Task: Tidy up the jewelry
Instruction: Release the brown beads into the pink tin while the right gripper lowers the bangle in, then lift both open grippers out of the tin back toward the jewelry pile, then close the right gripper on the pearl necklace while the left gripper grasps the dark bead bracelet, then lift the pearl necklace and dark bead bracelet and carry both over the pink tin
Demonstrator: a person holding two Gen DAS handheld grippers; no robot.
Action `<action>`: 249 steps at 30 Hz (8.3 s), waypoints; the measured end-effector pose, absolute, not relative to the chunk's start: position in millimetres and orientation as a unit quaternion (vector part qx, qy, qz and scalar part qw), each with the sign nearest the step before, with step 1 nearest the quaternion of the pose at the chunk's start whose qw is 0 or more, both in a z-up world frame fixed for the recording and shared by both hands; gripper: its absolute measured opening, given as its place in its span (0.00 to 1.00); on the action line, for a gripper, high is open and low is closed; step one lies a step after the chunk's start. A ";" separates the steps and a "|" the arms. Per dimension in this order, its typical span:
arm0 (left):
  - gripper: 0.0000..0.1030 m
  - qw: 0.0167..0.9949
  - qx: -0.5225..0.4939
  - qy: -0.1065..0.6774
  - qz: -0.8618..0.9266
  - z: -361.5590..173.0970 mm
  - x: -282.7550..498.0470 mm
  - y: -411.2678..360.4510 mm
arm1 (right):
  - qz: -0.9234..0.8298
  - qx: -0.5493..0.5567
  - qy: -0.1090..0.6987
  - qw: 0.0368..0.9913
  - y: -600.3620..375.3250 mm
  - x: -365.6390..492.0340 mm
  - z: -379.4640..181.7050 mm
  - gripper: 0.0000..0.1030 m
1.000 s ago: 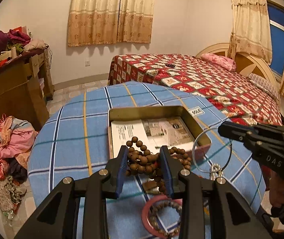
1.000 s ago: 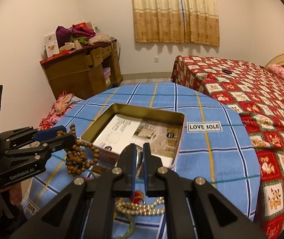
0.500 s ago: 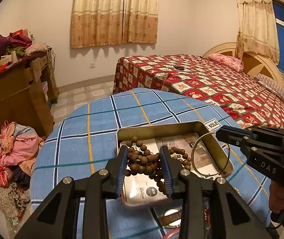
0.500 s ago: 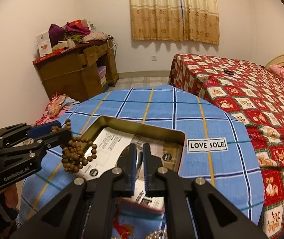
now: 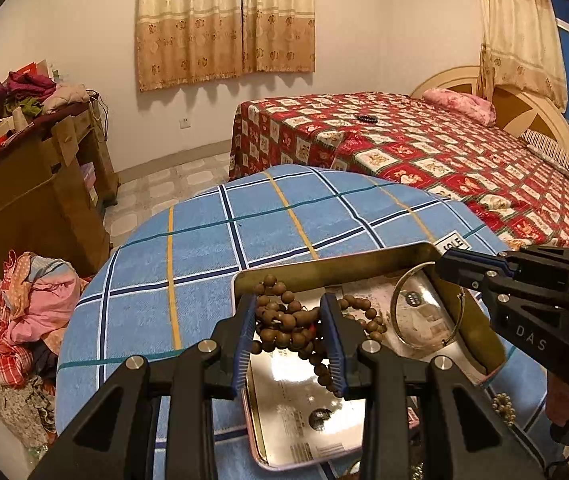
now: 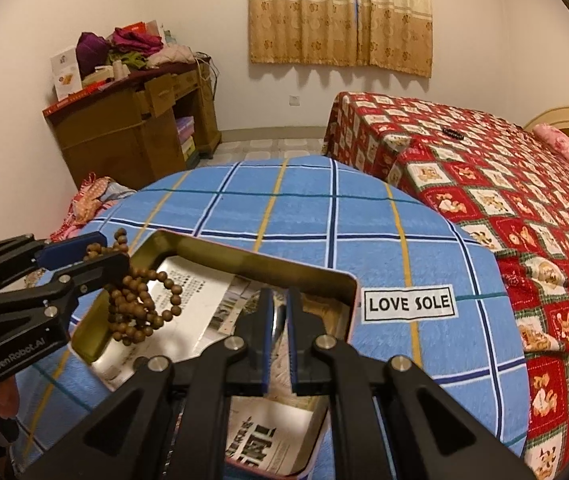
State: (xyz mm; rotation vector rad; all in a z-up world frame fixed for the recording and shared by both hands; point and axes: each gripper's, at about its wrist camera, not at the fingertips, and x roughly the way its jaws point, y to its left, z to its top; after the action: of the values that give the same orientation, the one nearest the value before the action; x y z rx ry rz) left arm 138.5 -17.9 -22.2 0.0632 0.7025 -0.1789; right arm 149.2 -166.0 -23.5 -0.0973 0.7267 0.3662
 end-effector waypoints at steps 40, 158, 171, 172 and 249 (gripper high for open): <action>0.67 0.933 0.016 0.353 -0.076 -27.4 140.0 -13.2 | 0.150 -0.034 0.366 0.918 -172.5 149.7 -42.0 0.57; 0.09 0.898 0.021 0.417 -0.138 -79.5 -7.2 -25.8 | 0.147 -0.037 0.426 0.892 -210.5 26.5 -82.4 0.24; 0.08 0.915 0.002 0.383 -0.128 -57.8 -4.2 -13.3 | 0.160 -0.024 0.407 0.899 -211.5 23.7 -75.9 0.09; 0.08 0.914 0.000 0.384 -0.128 -58.1 -3.6 -12.9 | 0.160 -0.025 0.405 0.900 -211.0 23.9 -75.0 0.09; 0.08 0.941 0.027 0.313 -0.127 21.9 70.9 -7.4 | 0.206 -0.071 0.283 0.934 -176.3 70.4 33.0 0.08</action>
State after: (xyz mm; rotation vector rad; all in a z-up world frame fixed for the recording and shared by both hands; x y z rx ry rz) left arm 70.9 -7.4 21.9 0.0550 0.6385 -0.2592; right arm 70.4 -176.3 33.0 -0.1459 0.5780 0.4217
